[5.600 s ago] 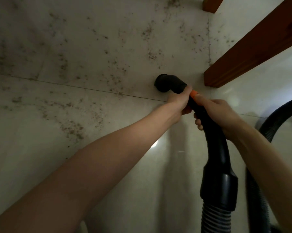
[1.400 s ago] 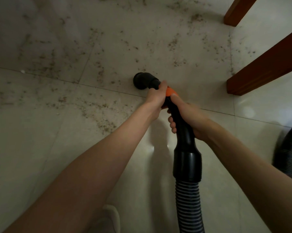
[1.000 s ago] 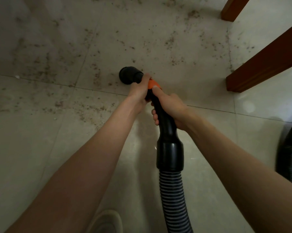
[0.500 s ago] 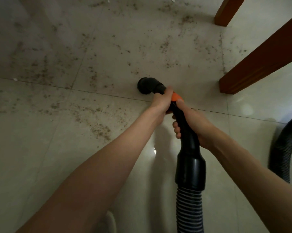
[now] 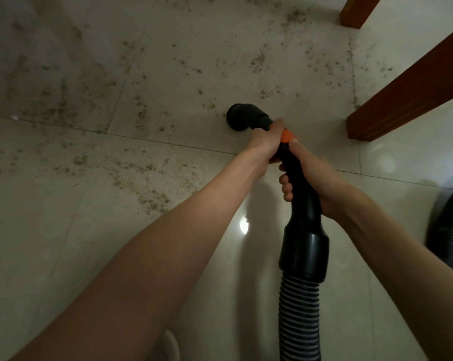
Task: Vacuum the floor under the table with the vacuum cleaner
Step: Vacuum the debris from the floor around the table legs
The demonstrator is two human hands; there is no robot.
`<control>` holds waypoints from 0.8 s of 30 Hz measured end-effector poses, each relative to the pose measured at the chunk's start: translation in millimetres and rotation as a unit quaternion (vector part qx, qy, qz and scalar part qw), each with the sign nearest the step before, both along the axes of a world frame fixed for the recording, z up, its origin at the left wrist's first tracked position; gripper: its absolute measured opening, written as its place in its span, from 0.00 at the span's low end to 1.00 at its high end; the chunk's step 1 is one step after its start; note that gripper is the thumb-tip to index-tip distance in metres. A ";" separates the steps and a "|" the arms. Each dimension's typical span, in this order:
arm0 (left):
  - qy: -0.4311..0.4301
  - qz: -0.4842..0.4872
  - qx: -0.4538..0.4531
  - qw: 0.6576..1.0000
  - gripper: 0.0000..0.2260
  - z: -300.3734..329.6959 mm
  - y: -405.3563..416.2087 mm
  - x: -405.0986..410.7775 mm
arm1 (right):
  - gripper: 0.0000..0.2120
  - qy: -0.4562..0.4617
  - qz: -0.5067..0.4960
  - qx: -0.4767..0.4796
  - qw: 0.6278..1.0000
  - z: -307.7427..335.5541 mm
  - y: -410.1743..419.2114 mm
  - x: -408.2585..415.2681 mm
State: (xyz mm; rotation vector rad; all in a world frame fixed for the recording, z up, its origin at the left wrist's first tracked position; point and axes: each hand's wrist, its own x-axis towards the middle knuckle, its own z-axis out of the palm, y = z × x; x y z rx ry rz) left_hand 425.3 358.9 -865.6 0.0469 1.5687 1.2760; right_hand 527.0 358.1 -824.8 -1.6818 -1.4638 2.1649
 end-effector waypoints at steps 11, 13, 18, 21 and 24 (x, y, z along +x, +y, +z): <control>0.010 0.049 0.008 0.999 0.13 -7.3 -1.3 -38.7 | 0.20 0.022 0.021 0.000 1.000 -9.5 5.1 -39.3; 0.002 0.068 0.017 0.998 0.10 -8.0 -2.1 -47.9 | 0.20 0.027 0.023 -0.001 0.999 -12.0 5.2 -49.3; 0.015 0.100 0.024 0.995 0.13 -9.6 -6.1 -68.7 | 0.21 0.036 0.036 0.001 0.999 -16.4 2.8 -71.7; 0.011 0.110 0.030 0.993 0.14 -9.1 -8.1 -75.2 | 0.21 0.038 0.042 -0.003 0.998 -17.6 1.5 -78.3; 0.015 0.103 0.028 0.994 0.13 -10.6 -9.0 -75.2 | 0.21 0.034 0.043 -0.006 0.999 -17.6 0.5 -76.8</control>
